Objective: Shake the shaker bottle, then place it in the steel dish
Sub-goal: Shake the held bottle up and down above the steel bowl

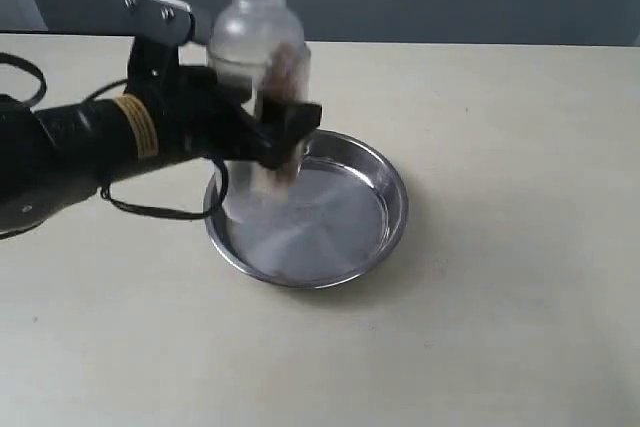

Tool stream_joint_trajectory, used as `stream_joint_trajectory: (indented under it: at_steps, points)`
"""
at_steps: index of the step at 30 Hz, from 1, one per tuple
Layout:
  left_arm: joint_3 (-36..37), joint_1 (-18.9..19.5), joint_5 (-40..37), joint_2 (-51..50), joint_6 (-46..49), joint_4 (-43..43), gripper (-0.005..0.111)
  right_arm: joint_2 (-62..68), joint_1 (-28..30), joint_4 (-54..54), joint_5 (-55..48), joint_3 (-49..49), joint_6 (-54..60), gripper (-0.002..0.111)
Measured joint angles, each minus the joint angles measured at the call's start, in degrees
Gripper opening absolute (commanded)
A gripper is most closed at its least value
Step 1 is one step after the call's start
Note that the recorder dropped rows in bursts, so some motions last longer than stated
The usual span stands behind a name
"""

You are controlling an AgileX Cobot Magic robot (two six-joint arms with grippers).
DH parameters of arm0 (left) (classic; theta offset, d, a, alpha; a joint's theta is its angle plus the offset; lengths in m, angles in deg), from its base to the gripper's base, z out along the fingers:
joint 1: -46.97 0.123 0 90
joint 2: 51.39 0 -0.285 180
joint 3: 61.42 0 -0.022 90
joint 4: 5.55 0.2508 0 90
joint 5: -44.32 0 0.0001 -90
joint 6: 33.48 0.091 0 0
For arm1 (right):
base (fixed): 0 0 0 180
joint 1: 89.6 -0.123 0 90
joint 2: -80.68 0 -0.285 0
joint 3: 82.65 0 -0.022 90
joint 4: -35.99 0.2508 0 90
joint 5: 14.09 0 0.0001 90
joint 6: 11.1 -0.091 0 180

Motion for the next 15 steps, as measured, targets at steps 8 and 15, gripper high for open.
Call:
stream_joint_trajectory:
  at_steps: [8,15]
  points:
    - [-9.32,0.00,-1.10,7.53,2.62,-0.57,0.000,0.00,0.00,0.00,0.00,0.00,0.00,-0.001]
    - [-6.95,-0.62,-14.82,1.60,1.20,4.51,0.000,0.00,0.00,0.00,0.00,0.00,0.00,-0.001]
